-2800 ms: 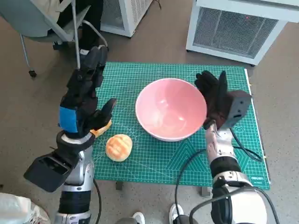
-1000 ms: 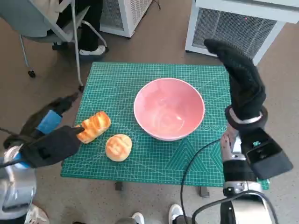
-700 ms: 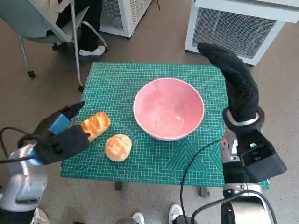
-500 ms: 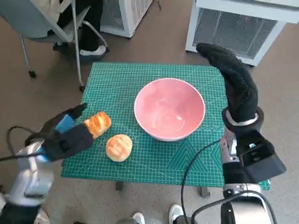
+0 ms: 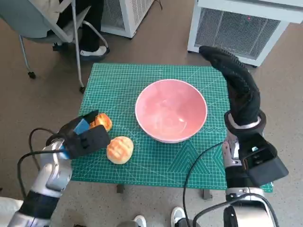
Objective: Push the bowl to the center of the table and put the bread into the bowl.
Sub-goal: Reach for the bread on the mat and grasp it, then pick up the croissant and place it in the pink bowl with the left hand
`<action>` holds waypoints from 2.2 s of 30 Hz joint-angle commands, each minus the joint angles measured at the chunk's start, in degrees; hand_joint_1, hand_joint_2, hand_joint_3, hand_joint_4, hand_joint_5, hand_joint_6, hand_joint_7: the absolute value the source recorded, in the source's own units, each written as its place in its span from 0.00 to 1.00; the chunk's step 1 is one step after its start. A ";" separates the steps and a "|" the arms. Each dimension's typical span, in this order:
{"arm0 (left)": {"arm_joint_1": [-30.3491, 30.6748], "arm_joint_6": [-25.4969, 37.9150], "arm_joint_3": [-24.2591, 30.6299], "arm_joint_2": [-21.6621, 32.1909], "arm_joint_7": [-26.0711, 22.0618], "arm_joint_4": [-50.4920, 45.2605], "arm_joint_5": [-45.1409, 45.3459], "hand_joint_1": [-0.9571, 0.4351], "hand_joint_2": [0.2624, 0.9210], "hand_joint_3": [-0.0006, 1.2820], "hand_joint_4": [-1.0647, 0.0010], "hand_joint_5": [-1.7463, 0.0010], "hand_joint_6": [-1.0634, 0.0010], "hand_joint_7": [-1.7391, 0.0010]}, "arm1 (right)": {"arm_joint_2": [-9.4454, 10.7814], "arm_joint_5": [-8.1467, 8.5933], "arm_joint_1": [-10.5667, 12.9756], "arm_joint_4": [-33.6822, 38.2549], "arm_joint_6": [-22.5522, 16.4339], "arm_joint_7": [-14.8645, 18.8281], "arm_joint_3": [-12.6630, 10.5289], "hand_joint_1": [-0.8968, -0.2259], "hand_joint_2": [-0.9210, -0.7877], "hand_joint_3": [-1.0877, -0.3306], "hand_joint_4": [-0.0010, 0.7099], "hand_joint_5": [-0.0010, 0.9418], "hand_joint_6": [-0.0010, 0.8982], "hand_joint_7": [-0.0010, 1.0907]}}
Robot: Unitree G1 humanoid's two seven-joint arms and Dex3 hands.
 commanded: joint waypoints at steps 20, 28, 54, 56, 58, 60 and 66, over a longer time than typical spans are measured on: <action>2.25 -10.97 5.23 1.24 7.89 -1.54 -3.26 0.69 1.00 0.05 0.34 0.30 0.40 0.39 | 0.22 0.29 3.17 -2.71 1.67 -0.83 0.57 0.41 0.00 0.44 0.38 0.00 0.22 0.30; 2.58 -12.56 9.50 0.81 10.32 -11.95 -3.98 0.69 1.00 0.05 0.32 0.34 0.45 0.33 | 0.19 0.46 3.68 -3.38 2.14 -0.99 0.51 0.40 0.00 0.44 0.38 0.00 0.21 0.32; -12.00 -21.36 -1.48 -11.97 19.60 -14.45 6.07 0.69 1.00 0.03 0.29 0.41 0.42 0.30 | -0.87 2.16 6.37 -7.91 4.66 -0.14 0.57 0.41 0.00 0.44 0.38 0.00 0.14 0.42; -13.15 -22.54 -2.61 -12.84 19.82 -12.65 6.54 0.69 1.00 0.03 0.28 0.41 0.42 0.30 | -0.97 2.22 6.70 -8.57 4.93 -0.15 0.66 0.41 0.00 0.43 0.38 0.00 0.12 0.44; -14.27 -24.05 -3.49 -13.67 19.86 -10.49 6.31 0.69 1.00 0.03 0.28 0.42 0.42 0.30 | -1.06 2.32 7.05 -9.28 5.26 -0.18 0.72 0.41 0.00 0.43 0.37 0.01 0.11 0.45; -15.21 -25.46 -4.19 -14.33 19.92 -8.30 6.04 0.69 1.00 0.03 0.28 0.42 0.41 0.30 | -1.19 2.44 7.41 -10.00 5.63 -0.20 0.73 0.42 0.00 0.43 0.37 0.01 0.11 0.47; -17.79 -30.31 -6.18 -15.96 19.97 -0.44 5.23 0.69 1.00 0.03 0.29 0.42 0.42 0.29 | -1.63 2.53 8.38 -11.78 6.55 -0.29 0.45 0.41 0.00 0.42 0.37 0.01 0.08 0.50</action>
